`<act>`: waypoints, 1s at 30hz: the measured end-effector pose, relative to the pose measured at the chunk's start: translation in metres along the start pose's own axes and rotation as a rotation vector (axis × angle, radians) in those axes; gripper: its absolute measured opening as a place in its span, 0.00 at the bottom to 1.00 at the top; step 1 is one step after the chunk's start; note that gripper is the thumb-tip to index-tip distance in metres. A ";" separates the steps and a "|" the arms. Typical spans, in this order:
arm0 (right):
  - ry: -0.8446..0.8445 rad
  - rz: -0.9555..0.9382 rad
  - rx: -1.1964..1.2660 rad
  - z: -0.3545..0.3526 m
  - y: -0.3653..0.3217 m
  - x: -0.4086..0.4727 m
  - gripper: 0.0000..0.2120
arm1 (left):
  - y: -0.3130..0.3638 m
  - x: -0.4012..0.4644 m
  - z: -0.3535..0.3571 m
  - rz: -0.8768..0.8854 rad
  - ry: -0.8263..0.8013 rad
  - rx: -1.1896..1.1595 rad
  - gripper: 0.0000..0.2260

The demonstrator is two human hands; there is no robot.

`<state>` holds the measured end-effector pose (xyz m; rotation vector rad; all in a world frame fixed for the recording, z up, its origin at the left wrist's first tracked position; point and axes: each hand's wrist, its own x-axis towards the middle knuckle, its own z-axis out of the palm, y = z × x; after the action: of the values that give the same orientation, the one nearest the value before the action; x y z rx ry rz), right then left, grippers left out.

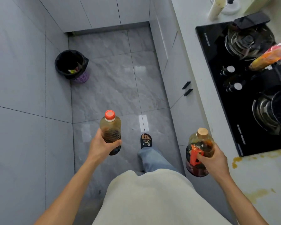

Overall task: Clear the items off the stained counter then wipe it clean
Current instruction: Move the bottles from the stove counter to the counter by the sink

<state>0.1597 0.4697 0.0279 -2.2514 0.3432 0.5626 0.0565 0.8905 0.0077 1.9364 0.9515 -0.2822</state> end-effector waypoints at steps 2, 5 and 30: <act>-0.026 -0.023 -0.013 0.009 -0.030 0.033 0.26 | 0.009 0.017 -0.009 -0.039 0.026 0.007 0.30; -0.062 -0.048 -0.021 0.024 -0.082 0.084 0.28 | 0.017 0.041 -0.022 -0.076 0.059 0.023 0.30; 0.011 0.013 -0.018 0.108 -0.365 0.339 0.25 | 0.187 0.396 -0.157 -0.061 -0.017 0.040 0.30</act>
<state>0.5724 0.7695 0.0237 -2.2720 0.3599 0.5618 0.4296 1.1687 -0.0006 1.9408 1.0017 -0.3544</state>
